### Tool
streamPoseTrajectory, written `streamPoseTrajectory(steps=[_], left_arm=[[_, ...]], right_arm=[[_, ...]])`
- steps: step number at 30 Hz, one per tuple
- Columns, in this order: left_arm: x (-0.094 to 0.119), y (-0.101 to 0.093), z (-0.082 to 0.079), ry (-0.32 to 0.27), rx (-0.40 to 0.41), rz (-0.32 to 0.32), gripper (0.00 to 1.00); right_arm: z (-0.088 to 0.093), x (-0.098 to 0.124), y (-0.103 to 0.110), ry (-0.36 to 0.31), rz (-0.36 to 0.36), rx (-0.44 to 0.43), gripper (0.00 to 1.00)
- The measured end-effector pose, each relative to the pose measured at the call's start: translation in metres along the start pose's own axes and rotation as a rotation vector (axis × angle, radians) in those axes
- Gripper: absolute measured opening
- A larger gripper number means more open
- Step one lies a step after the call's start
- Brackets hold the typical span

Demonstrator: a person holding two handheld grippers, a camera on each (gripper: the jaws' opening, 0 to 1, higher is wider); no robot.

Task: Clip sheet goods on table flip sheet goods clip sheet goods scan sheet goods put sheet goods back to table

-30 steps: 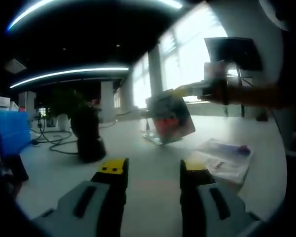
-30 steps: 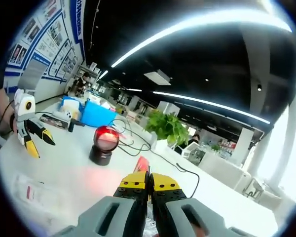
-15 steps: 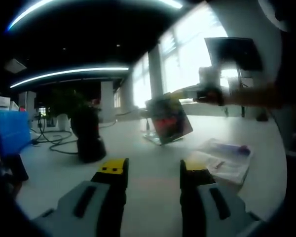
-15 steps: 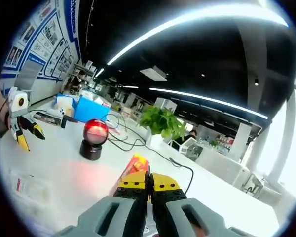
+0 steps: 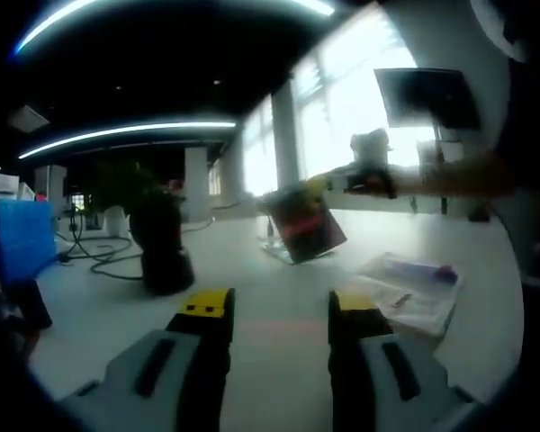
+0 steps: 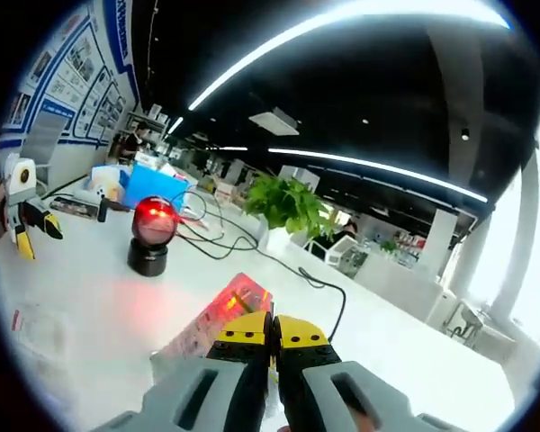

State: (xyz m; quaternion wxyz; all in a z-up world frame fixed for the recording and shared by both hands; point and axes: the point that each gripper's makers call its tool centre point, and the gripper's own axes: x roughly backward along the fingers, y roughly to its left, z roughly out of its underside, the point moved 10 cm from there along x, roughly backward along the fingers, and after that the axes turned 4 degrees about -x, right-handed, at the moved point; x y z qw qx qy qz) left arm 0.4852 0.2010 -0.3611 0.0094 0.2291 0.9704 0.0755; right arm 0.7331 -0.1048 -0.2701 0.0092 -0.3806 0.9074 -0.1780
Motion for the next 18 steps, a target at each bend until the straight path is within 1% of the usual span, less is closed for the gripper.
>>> streamPoseTrajectory(steps=[4,5,6,7,9,10,14,17,18], left_arm=[[0.000,0.000,0.000,0.001,0.001,-0.001,0.34],[0.000,0.000,0.000,0.002,0.001,-0.002,0.34],[0.000,0.000,0.000,0.003,0.001,-0.002,0.34],[0.000,0.000,0.000,0.003,0.001,-0.003,0.34],[0.000,0.000,0.000,0.004,0.002,-0.003,0.34],[0.000,0.000,0.001,0.005,0.002,-0.003,0.34],[0.000,0.000,0.001,0.006,0.002,-0.004,0.34],[0.000,0.000,0.001,0.007,0.001,-0.006,0.34],[0.000,0.000,0.001,0.008,0.001,-0.006,0.34]], right_arm=[[0.008,-0.006,-0.005,0.019,0.002,0.014,0.00],[0.009,-0.007,-0.007,0.020,0.002,0.010,0.00],[0.012,-0.010,-0.012,0.023,0.005,-0.011,0.00],[0.014,-0.011,-0.014,0.023,0.005,-0.009,0.00],[0.018,-0.014,-0.015,0.030,0.008,-0.022,0.00],[0.022,-0.017,-0.016,0.037,0.007,-0.028,0.00],[0.034,-0.024,-0.019,0.056,0.008,-0.030,0.00],[0.040,-0.029,-0.023,0.065,0.016,-0.051,0.00],[0.041,-0.033,-0.028,0.068,0.014,-0.055,0.00]])
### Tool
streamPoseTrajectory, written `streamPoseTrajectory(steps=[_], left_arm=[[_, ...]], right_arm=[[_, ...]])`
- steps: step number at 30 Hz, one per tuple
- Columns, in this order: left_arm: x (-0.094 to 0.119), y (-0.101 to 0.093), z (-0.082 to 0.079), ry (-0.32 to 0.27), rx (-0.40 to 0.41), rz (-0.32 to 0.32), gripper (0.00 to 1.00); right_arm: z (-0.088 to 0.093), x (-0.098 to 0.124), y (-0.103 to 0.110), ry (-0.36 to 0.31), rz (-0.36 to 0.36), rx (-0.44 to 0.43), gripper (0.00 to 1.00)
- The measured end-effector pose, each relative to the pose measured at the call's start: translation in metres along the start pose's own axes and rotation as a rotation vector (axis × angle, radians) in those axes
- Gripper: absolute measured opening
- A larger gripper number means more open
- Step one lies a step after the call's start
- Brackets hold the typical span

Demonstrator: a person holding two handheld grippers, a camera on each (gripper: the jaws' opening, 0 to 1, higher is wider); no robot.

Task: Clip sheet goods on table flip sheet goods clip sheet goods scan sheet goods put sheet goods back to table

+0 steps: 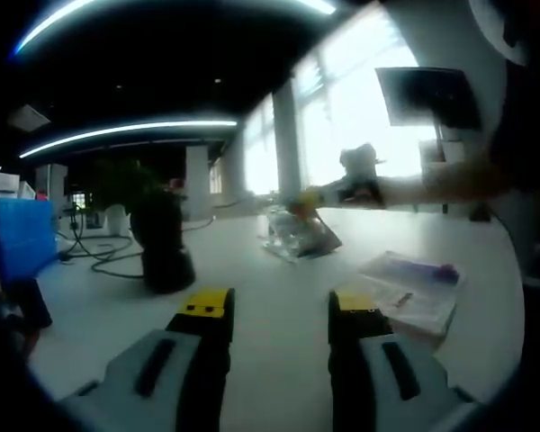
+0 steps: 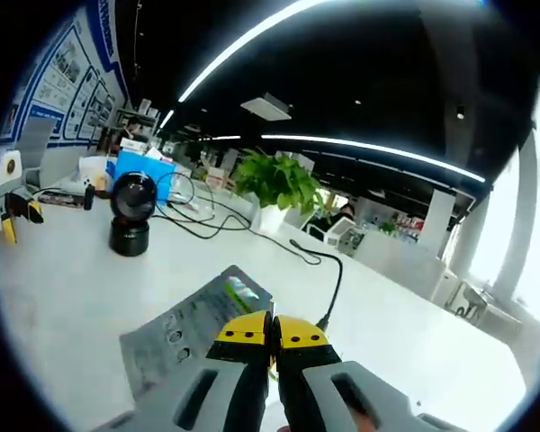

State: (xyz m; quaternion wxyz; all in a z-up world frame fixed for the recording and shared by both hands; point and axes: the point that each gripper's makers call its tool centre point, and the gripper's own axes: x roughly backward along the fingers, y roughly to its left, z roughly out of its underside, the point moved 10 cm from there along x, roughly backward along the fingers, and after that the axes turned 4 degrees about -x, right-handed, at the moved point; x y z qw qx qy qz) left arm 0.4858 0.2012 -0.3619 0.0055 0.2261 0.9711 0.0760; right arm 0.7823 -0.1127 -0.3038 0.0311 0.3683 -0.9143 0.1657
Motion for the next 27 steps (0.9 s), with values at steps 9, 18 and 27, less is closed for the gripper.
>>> streamPoseTrajectory(steps=[9,18,27], left_arm=[[0.000,0.000,0.000,0.002,0.003,-0.005,0.34],[-0.001,0.000,0.000,0.005,0.002,0.000,0.34],[0.000,0.000,0.000,0.007,0.005,-0.003,0.34]], right_arm=[[0.012,-0.013,0.003,0.051,0.002,0.019,0.00],[0.027,-0.019,0.001,0.095,0.015,0.028,0.00],[0.037,-0.030,0.000,0.152,-0.008,0.072,0.00]])
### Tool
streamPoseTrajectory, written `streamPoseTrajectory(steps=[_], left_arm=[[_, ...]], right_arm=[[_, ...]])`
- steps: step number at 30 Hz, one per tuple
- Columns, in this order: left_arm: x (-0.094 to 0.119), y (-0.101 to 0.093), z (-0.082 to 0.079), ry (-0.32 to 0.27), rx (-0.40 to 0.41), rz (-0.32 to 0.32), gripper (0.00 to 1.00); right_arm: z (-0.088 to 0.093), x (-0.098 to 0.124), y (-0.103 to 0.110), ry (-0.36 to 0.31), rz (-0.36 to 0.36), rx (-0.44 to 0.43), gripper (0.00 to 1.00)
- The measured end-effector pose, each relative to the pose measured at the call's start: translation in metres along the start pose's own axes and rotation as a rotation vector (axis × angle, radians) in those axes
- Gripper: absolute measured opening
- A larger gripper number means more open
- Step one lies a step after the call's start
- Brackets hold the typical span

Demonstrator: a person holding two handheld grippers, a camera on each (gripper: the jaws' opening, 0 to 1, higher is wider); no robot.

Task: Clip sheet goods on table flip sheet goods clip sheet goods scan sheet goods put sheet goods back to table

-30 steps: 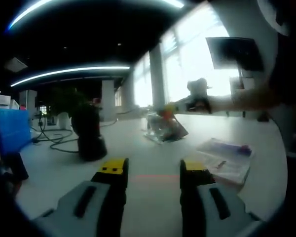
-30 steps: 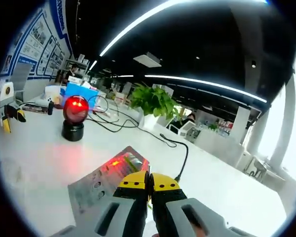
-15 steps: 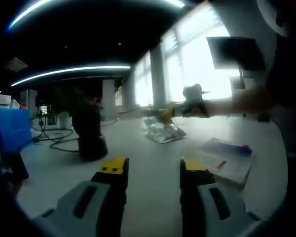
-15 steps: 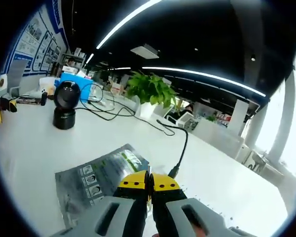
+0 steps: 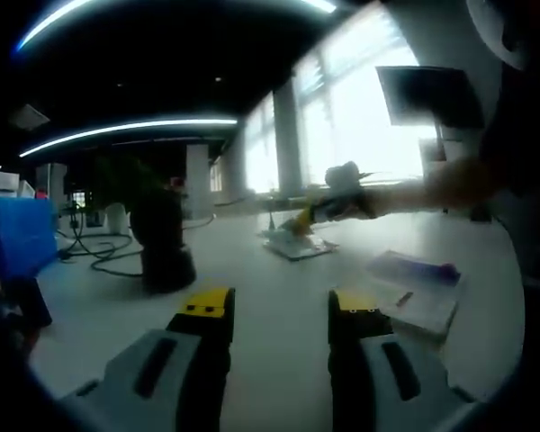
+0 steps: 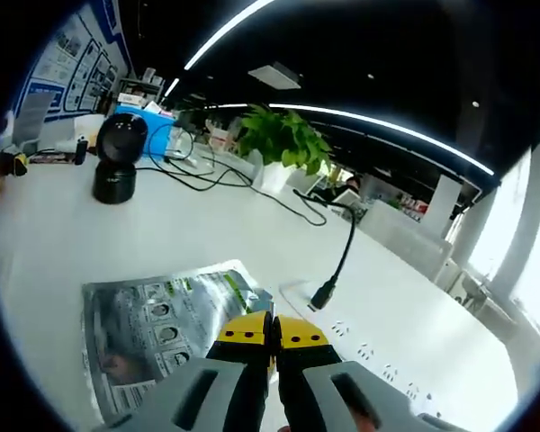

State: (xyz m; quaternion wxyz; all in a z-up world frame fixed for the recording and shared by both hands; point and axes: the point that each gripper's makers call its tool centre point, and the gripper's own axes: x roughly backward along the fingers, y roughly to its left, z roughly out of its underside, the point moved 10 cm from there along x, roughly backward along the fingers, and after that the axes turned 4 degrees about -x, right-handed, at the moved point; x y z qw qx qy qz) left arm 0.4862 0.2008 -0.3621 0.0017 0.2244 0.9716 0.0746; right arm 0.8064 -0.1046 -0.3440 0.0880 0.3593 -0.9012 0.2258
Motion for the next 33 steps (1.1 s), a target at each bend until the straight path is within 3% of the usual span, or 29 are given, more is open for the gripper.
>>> streamPoseTrajectory(steps=[19,24,28,33], left_arm=[[0.000,0.000,-0.001,-0.004,0.005,0.000,0.34],[0.000,0.000,0.000,-0.003,0.003,0.000,0.34],[0.000,0.001,0.000,-0.003,0.004,-0.001,0.34],[0.000,0.000,0.000,-0.003,0.001,-0.001,0.34]], right_arm=[[0.007,-0.001,0.001,0.038,0.007,-0.005,0.00],[0.007,0.000,-0.001,0.052,0.038,0.017,0.05],[0.003,0.002,-0.007,0.042,0.090,0.018,0.16],[-0.012,0.013,-0.016,-0.014,0.152,-0.065,0.21]])
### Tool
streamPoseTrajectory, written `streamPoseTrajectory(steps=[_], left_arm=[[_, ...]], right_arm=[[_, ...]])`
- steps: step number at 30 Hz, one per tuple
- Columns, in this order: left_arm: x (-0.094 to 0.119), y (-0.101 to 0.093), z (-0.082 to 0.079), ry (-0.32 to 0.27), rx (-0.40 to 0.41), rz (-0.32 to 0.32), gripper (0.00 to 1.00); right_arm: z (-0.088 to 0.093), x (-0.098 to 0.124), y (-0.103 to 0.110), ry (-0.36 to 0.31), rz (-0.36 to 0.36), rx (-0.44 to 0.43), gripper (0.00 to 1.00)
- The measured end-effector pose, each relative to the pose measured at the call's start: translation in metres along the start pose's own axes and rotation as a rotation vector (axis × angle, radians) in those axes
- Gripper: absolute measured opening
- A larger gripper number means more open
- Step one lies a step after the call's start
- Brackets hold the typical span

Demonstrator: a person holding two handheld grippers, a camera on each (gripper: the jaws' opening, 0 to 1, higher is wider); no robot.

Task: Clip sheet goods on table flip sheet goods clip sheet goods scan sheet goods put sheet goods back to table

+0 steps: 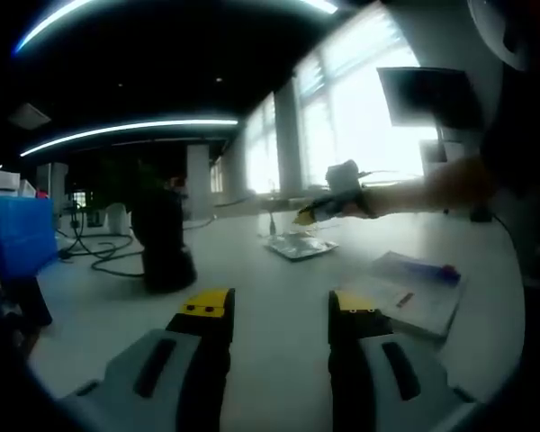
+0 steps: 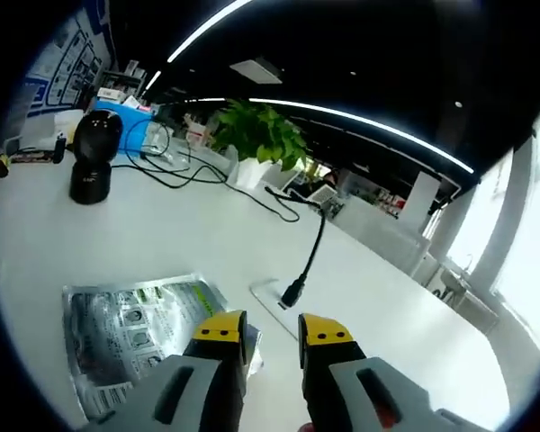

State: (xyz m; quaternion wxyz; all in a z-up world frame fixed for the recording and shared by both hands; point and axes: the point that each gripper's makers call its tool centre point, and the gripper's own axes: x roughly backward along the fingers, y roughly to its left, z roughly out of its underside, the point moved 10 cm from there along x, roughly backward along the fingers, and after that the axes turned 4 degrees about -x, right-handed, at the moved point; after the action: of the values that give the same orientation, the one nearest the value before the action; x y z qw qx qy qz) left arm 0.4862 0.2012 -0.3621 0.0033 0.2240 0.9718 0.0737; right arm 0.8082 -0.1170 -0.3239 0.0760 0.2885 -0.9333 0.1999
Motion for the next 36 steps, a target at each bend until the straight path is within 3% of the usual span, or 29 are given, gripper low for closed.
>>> streamPoseTrajectory(steps=[4,8,12,15,19,23,28,36], left_arm=[[0.000,0.000,0.000,-0.002,-0.002,0.002,0.34],[0.000,-0.001,-0.001,-0.006,-0.004,0.003,0.34],[0.001,-0.001,-0.001,-0.009,-0.006,0.004,0.34],[0.001,-0.002,-0.002,-0.011,-0.009,0.007,0.34],[0.001,-0.001,-0.002,-0.013,-0.010,0.006,0.34],[0.001,0.000,-0.002,-0.014,-0.008,0.004,0.34],[0.001,0.000,-0.001,-0.013,-0.010,0.005,0.34],[0.001,0.000,-0.001,-0.013,-0.010,0.007,0.34]], right_arm=[[-0.015,0.010,0.000,-0.044,-0.009,-0.092,0.27],[-0.016,0.015,0.008,-0.050,-0.056,-0.117,0.33],[-0.008,0.020,0.031,0.006,-0.111,-0.079,0.43],[-0.001,0.017,0.038,0.023,-0.137,-0.091,0.58],[0.005,0.018,0.047,0.044,-0.168,-0.091,0.63],[0.010,0.014,0.050,0.058,-0.195,-0.108,0.78],[0.012,0.011,0.057,0.070,-0.260,-0.183,0.86],[0.021,0.005,0.061,0.109,-0.294,-0.179,0.88]])
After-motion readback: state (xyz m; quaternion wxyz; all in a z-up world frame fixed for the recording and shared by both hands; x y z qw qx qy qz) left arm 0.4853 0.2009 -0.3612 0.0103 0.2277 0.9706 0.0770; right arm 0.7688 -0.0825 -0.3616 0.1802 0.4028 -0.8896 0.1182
